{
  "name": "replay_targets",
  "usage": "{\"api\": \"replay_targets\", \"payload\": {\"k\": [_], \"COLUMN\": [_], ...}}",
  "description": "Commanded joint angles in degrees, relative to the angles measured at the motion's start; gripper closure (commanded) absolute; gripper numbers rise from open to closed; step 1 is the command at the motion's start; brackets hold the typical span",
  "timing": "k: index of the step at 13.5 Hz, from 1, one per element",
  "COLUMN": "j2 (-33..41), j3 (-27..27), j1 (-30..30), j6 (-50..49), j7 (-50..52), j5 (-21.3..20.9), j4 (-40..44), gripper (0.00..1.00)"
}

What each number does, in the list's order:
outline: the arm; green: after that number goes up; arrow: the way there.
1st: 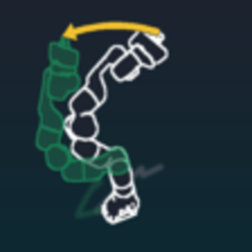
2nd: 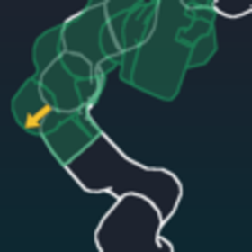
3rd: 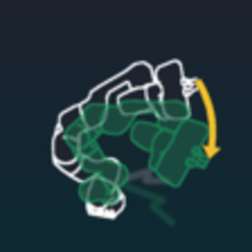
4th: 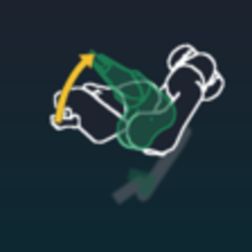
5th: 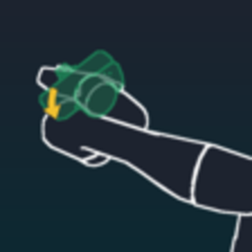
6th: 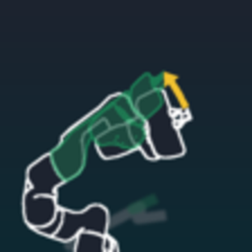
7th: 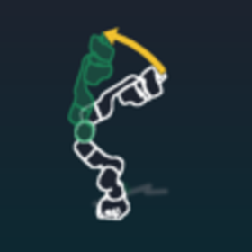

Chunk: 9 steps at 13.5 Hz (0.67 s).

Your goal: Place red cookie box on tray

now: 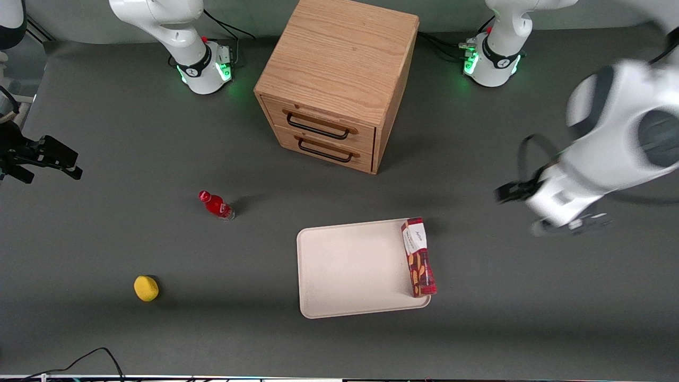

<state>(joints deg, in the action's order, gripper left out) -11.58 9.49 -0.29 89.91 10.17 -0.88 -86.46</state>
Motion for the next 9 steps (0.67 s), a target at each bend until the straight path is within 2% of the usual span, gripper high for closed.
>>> {"api": "replay_targets", "payload": {"k": [1, 4, 6, 9], "j2": [9.5, 21.4, 21.4, 17.7], "j3": [-7.2, -11.8, -11.8, -11.5], "j1": [0.4, 0.4, 0.6, 0.7], "j6": [-5.2, -4.0, -5.2, -7.9], "j7": [-11.0, -15.7, -15.7, -15.8], "j5": [2.4, 2.4, 1.5, 1.3], "j4": [-6.9, -18.5, -17.6, -11.6], "gripper": [0.00, 0.00, 0.00, 0.00]}}
